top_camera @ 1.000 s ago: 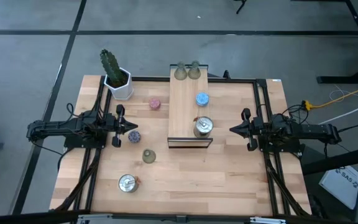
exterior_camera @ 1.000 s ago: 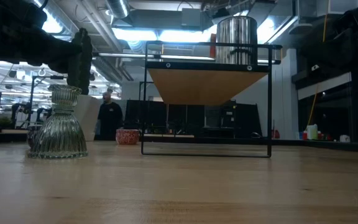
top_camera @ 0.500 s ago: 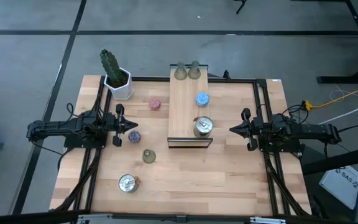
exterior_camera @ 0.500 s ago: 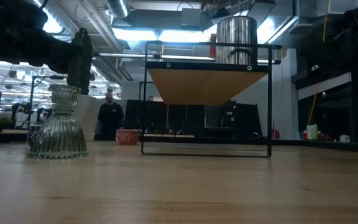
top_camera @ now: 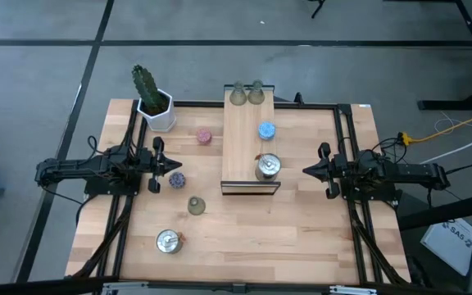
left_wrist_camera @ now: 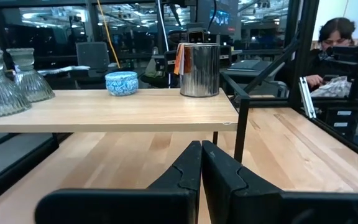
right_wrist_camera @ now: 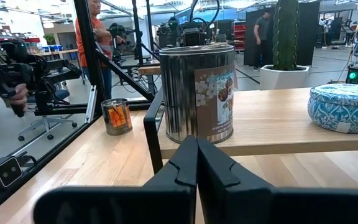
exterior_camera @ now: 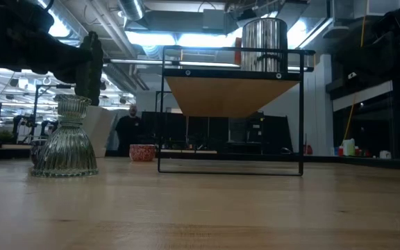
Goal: Pick & Place candle stick holders
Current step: Put the pink scented candle on the shelf
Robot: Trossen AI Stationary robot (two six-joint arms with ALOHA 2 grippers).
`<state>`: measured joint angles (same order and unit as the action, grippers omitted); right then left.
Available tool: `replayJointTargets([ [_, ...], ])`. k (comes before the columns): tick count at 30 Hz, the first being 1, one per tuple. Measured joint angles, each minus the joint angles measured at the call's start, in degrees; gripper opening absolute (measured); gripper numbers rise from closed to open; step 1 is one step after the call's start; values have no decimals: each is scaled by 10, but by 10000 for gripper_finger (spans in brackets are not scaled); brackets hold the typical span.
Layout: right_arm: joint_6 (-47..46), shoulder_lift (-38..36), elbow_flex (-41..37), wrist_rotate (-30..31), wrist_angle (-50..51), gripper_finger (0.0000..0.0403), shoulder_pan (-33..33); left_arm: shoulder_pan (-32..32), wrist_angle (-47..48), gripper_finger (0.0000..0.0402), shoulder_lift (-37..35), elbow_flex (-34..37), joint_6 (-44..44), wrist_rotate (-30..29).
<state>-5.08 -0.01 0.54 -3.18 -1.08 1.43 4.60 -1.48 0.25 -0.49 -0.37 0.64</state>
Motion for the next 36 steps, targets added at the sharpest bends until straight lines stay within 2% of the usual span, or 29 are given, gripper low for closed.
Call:
replayJointTargets([
  [19, 0, 0, 0, 0, 0, 5, 0, 0, 3, 6, 0, 0, 22, 7],
  [26, 0, 0, 0, 0, 0, 5, 0, 0, 3, 6, 0, 0, 69, 8],
  [32, 0, 0, 0, 1, 0, 5, 0, 0, 4, 6, 0, 0, 75, 8],
  [36, 0, 0, 0, 1, 0, 5, 0, 0, 6, 6, 0, 0, 129, -5],
])
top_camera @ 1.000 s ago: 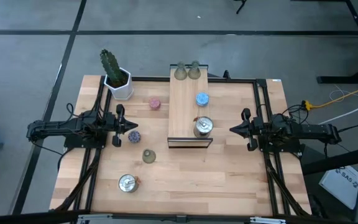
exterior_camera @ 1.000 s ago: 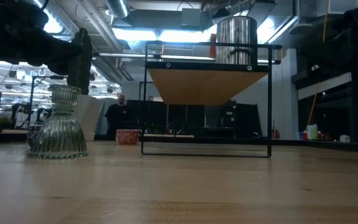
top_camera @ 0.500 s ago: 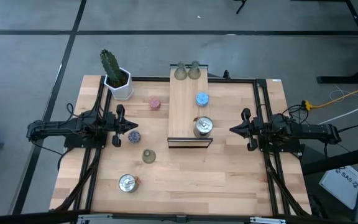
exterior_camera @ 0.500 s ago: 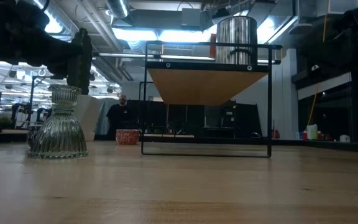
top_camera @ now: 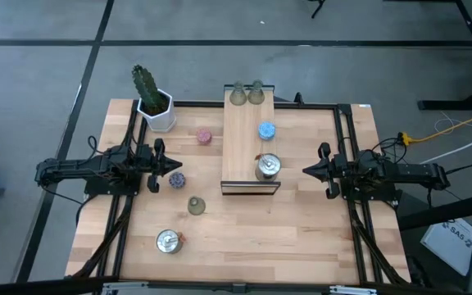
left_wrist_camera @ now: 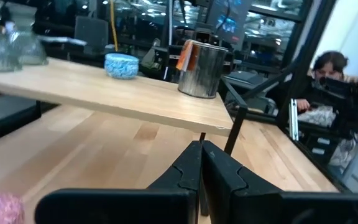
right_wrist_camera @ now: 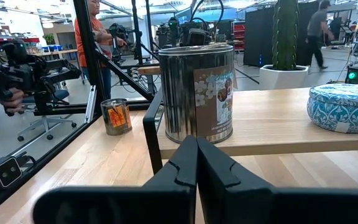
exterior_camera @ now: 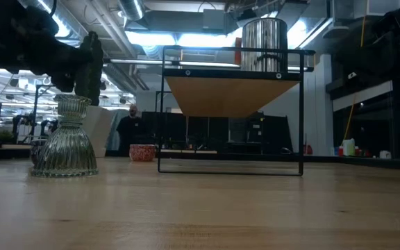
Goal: Pick & Place candle stick holders
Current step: Put the pink scented candle on the shelf
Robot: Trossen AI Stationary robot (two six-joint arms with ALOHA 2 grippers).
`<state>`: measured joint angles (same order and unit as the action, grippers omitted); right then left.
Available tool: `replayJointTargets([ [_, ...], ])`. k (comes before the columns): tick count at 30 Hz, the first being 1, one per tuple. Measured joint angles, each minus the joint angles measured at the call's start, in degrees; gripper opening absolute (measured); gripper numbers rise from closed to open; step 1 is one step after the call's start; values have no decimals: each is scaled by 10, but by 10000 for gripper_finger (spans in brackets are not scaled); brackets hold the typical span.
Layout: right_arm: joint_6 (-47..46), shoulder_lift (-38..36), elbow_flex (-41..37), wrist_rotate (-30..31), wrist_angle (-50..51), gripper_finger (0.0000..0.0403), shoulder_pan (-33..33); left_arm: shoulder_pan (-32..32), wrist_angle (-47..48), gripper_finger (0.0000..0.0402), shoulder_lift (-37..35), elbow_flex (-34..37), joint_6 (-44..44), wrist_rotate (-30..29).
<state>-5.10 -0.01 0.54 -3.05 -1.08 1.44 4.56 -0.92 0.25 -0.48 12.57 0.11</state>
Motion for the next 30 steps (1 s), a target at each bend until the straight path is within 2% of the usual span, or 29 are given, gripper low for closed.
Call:
replayJointTargets([
  [6, 0, 0, 0, 0, 0, 5, 0, 0, 3, 6, 0, 0, 14, -12],
  [9, 0, 0, 0, 0, 0, 5, 0, 0, 0, 6, 6, 0, 51, -36],
  [13, 0, 0, 0, 0, 0, 5, 0, 1, 0, 6, 19, 0, 76, -32],
  [30, 0, 0, 0, 0, 0, 5, 0, 1, -11, 2, 43, -31, 62, -51],
])
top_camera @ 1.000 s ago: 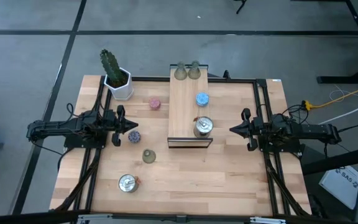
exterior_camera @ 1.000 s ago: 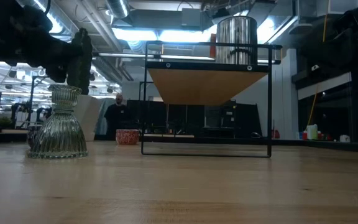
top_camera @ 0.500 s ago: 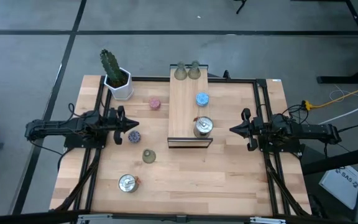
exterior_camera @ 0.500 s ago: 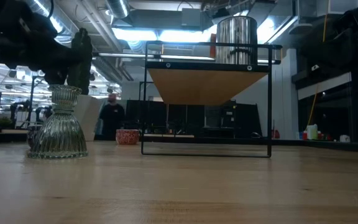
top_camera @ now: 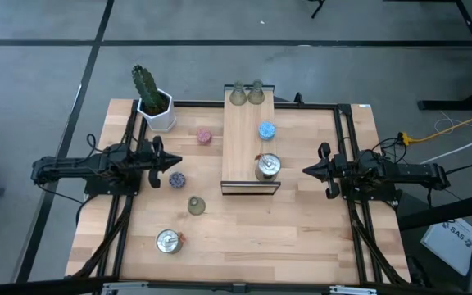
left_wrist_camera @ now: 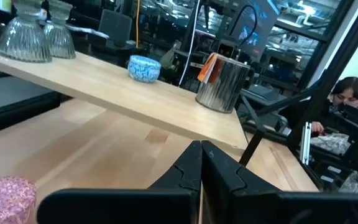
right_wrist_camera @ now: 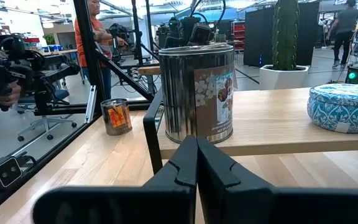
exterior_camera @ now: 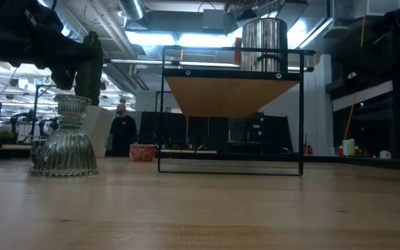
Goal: Pick & Place candle stick holders
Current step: Put the pink scented candle on the shelf
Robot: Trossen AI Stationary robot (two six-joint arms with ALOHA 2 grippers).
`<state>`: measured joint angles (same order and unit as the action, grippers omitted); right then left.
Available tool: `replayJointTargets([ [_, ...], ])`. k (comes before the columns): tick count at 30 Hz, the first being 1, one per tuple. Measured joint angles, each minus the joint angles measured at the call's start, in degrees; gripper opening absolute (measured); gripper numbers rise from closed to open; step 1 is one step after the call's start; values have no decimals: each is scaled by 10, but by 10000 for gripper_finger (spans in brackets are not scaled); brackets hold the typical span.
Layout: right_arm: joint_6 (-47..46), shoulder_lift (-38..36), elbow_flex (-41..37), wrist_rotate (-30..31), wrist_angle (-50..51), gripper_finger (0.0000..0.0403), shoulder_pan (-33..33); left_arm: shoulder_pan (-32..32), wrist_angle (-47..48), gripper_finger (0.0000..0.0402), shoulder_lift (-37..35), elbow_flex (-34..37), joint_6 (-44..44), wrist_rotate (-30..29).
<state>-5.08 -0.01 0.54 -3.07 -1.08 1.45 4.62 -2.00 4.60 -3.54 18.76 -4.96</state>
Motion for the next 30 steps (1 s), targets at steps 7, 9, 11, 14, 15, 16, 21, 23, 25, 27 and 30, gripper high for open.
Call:
replayJointTargets([
  [7, 0, 0, 0, 0, 0, 5, 0, 0, 1, 2, 19, -35, -1, -1],
  [9, 0, 0, 0, 0, 0, 5, 0, 0, 1, 2, 27, -48, -8, -1],
  [11, 0, 0, 0, 0, 0, 5, 0, 0, 1, 2, 38, -63, -13, -1],
  [14, 0, 0, 0, 0, 0, 5, 0, 0, 0, 2, 56, -86, -20, -4],
  [15, 0, 0, 0, 0, 0, 5, 0, 0, 1, 2, 62, -93, -20, -4],
  [16, 0, 0, 0, 0, 0, 5, 0, 0, 1, 2, 68, -100, -20, -4],
  [21, 0, 0, 0, 0, 0, 5, 0, 0, 10, 2, 102, -142, -16, -2],
  [23, 0, 0, 0, 0, 0, 5, 0, 0, 10, 2, 117, -160, -14, -2],
  [25, 0, 0, 0, 0, 0, 5, 0, 0, 10, 2, 133, -180, -11, -2],
  [27, 0, 0, 0, 0, 0, 5, 0, 0, 10, 2, 149, -199, -11, -2],
  [30, 0, 0, 0, 0, 0, 5, 0, 0, 11, 2, 171, -230, -11, -1],
])
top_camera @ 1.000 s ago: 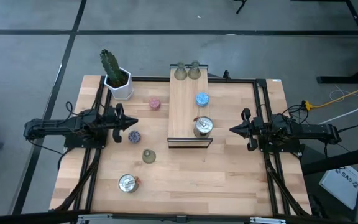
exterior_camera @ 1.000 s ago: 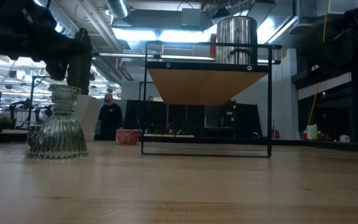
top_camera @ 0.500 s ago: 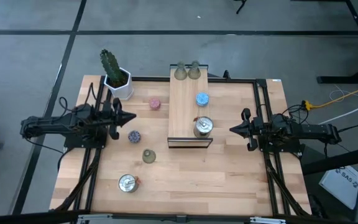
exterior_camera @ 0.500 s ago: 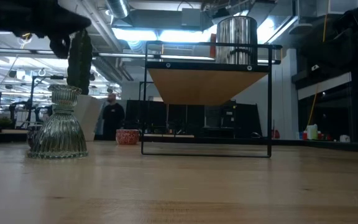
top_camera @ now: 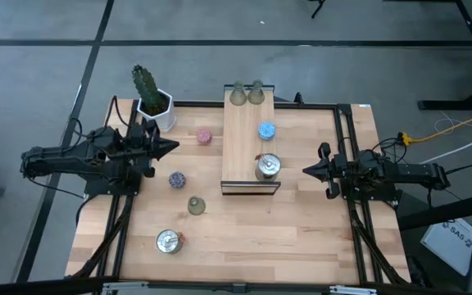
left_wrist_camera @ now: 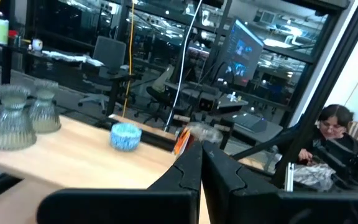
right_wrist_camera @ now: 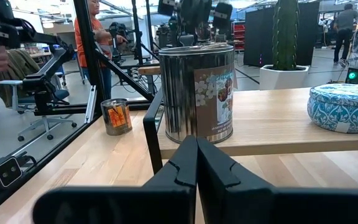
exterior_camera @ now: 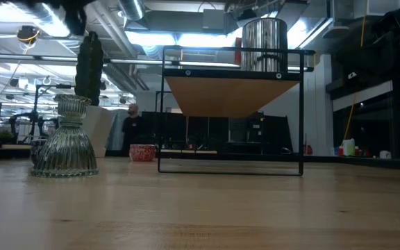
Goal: Pick & Place candle stick holders
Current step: Put the pink scented candle on the shelf
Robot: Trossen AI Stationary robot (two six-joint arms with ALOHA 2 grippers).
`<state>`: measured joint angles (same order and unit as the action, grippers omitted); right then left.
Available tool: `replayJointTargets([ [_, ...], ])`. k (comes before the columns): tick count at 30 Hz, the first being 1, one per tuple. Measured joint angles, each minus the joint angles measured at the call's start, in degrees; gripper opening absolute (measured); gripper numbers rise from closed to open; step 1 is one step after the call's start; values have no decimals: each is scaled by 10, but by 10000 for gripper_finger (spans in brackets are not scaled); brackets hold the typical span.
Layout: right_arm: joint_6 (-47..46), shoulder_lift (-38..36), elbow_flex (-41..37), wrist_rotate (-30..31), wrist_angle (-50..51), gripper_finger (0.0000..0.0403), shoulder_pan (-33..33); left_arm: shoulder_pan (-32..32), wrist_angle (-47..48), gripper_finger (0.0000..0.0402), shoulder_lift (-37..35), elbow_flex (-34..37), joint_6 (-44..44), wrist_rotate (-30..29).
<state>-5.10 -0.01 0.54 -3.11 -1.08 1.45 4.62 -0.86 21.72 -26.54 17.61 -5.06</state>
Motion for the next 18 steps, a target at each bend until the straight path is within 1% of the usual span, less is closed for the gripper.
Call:
replayJointTargets([
  [12, 0, 0, 0, 0, 0, 5, 0, 0, 17, 2, 78, -126, -9, 2],
  [18, 0, 0, 0, 0, 0, 5, 0, 0, 54, 2, 118, -179, -9, 2],
])
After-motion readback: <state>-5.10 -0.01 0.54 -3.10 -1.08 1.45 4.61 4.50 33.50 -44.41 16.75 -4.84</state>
